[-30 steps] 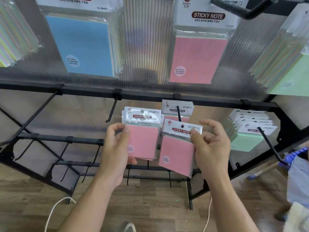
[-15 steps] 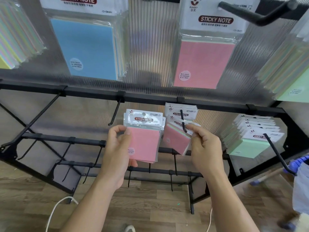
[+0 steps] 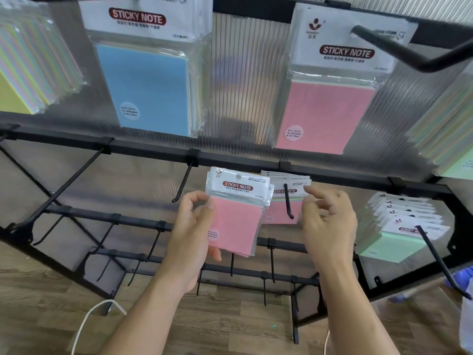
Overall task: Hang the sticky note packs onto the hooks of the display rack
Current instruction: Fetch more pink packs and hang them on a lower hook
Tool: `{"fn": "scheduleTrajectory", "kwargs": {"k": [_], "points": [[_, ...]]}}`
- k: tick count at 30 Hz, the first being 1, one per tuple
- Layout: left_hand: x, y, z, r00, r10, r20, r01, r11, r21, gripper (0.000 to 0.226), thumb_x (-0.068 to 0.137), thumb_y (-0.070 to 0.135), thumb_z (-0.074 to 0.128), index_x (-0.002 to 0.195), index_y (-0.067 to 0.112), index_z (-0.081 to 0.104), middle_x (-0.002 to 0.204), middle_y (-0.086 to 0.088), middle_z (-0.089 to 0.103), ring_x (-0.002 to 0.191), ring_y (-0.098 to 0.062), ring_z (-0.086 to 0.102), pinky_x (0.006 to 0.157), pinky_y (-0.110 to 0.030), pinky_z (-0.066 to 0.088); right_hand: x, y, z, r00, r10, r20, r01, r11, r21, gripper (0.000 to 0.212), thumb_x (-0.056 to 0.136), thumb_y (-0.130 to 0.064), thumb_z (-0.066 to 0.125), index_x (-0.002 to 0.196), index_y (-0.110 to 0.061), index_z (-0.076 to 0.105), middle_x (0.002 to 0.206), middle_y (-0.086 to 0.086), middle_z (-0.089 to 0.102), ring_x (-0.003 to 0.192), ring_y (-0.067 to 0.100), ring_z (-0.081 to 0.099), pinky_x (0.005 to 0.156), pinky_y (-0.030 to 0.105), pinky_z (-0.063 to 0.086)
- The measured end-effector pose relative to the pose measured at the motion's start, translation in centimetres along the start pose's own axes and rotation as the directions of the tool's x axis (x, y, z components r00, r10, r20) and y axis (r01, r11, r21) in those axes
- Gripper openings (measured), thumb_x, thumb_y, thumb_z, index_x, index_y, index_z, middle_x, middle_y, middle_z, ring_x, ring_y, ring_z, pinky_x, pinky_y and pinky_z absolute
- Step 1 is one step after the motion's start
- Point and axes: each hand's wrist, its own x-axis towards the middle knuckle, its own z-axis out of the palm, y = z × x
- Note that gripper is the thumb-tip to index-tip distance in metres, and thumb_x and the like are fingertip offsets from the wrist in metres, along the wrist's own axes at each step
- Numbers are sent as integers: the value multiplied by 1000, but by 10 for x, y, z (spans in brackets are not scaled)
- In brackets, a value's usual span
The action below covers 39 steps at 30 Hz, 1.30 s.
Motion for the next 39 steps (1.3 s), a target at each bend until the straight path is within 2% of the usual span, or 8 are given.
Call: {"fn": "scheduleTrajectory", "kwargs": {"k": [4, 8, 11, 15, 23, 29, 34, 39], "points": [[-2, 6, 6, 997, 25, 69, -24, 1000, -19, 31, 88, 42, 51, 113, 24, 48, 95, 1, 72, 71, -13, 64, 38, -24, 40, -5, -21, -5, 991, -114, 64, 101, 977, 186, 15, 89, -17, 65, 75, -19, 70, 60, -13, 61, 55, 2, 53, 53, 11, 39], [-7, 5, 13, 991, 41, 125, -43, 999, 8, 30, 88, 42, 51, 112, 25, 47, 97, 0, 73, 74, -12, 68, 39, -22, 42, -11, -30, -3, 977, -121, 176, 87, 978, 190, 24, 81, -37, 68, 67, -17, 69, 59, 3, 64, 52, 6, 50, 46, 17, 39], [-10, 3, 16, 990, 30, 135, -32, 999, 9, 29, 87, 43, 51, 111, 27, 47, 98, 2, 73, 74, -10, 66, 40, -22, 42, -14, -26, -4, 982, -87, 170, 61, 987, 151, 28, 87, -27, 68, 64, -9, 64, 56, -1, 62, 50, 3, 49, 44, 17, 38], [-13, 0, 14, 992, 16, 123, -17, 1000, 13, 25, 92, 40, 51, 112, 25, 47, 97, 2, 73, 70, -9, 64, 41, -23, 43, -20, -22, -8, 981, -18, 193, -25, 976, 216, 22, 93, -19, 61, 75, -6, 62, 63, -3, 68, 54, 10, 58, 49, 39, 49], [-18, -11, 1, 999, 23, -38, -22, 1000, 8, 4, 101, 24, 48, 104, 26, 50, 88, 5, 72, 66, -16, 58, 38, -23, 39, -35, -10, -17, 985, 71, 156, -108, 963, 246, 14, 91, -11, 62, 78, -13, 60, 54, -7, 65, 50, 4, 58, 46, 25, 46], [-19, -12, -8, 990, 13, -142, -12, 1000, 7, 8, 102, 21, 47, 109, 22, 49, 88, 7, 73, 69, -14, 59, 37, -22, 40, -39, -1, -21, 990, 75, 121, -101, 968, 231, 19, 91, -13, 62, 92, -30, 53, 55, 19, 58, 47, 16, 49, 51, 30, 43], [-21, -12, -13, 982, 16, -188, -13, 1000, 16, 12, 103, 20, 46, 114, 20, 48, 97, 0, 71, 66, -11, 60, 37, -22, 40, -40, 0, -22, 990, 58, 130, -85, 975, 206, 21, 93, -13, 59, 91, -33, 53, 54, 4, 63, 48, 12, 58, 46, 27, 43], [-22, -11, -15, 979, 11, -202, -9, 1000, 12, 10, 103, 18, 46, 111, 22, 49, 100, -1, 71, 66, -10, 59, 37, -22, 38, -38, 12, -16, 996, 22, 89, -33, 992, 118, 28, 90, -6, 58, 78, -30, 63, 45, -17, 44, 44, 4, 36, 45, 14, 28]]}}
